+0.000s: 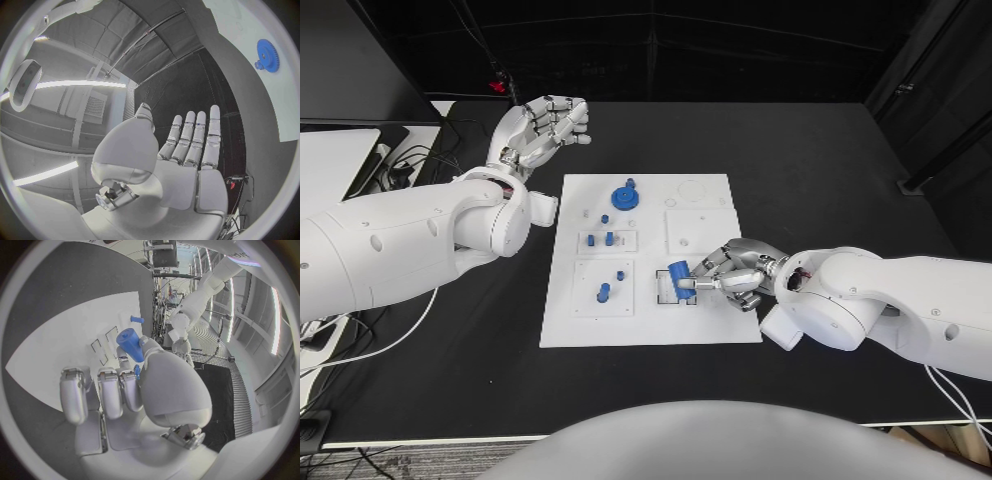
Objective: Assemble the parts on the task board
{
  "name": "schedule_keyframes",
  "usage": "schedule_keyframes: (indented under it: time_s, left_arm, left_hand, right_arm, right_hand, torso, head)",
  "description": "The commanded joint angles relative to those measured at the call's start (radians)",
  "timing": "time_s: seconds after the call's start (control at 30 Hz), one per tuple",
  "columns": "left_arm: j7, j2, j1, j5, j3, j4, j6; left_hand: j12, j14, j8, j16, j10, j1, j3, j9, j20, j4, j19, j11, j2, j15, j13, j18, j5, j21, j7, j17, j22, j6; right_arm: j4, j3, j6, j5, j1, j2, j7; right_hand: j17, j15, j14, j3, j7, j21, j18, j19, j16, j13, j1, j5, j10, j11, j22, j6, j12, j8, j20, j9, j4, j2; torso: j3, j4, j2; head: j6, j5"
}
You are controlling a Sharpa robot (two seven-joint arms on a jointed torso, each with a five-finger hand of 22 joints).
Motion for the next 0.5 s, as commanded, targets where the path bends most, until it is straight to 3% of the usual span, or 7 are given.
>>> schedule_keyframes:
  time_s: [0.03,0.5]
  left_arm:
    - [0.024,0.001,0.002,0.003,0.001,0.0,0.009]
    - [0.024,0.001,0.002,0.003,0.001,0.0,0.01]
  left_hand:
    - [0.006,-0.002,0.005,0.007,-0.003,0.0,-0.008,-0.002,0.002,0.0,0.007,-0.002,0.011,0.0,-0.001,0.003,0.005,0.004,0.11,-0.001,-0.001,-0.006]
    - [0.006,-0.002,0.005,0.007,-0.003,0.0,-0.008,-0.002,0.002,0.0,0.007,-0.002,0.011,0.0,-0.001,0.003,0.005,0.004,0.11,-0.001,-0.001,-0.006]
  right_arm:
    - [-0.006,0.001,0.005,0.012,0.002,0.015,-0.092]
    - [-0.023,0.001,-0.046,-0.033,0.002,0.057,-0.154]
  right_hand:
    - [0.263,-0.007,0.107,-0.003,-0.063,0.003,-0.007,0.106,0.002,0.263,-0.012,-0.006,0.106,-0.008,0.263,0.093,0.002,-0.007,-0.006,0.0,0.01,0.0]
    - [0.263,-0.007,0.107,-0.011,-0.063,0.003,-0.007,0.106,0.002,0.263,-0.033,-0.009,0.106,-0.008,0.263,0.099,0.002,-0.022,-0.006,0.001,0.027,0.003]
  torso:
    - [0.0007,-0.001,0.0]
    - [0.0004,-0.002,0.0]
  head:
    - [0.0,0.002]
    - [0.0,0.006]
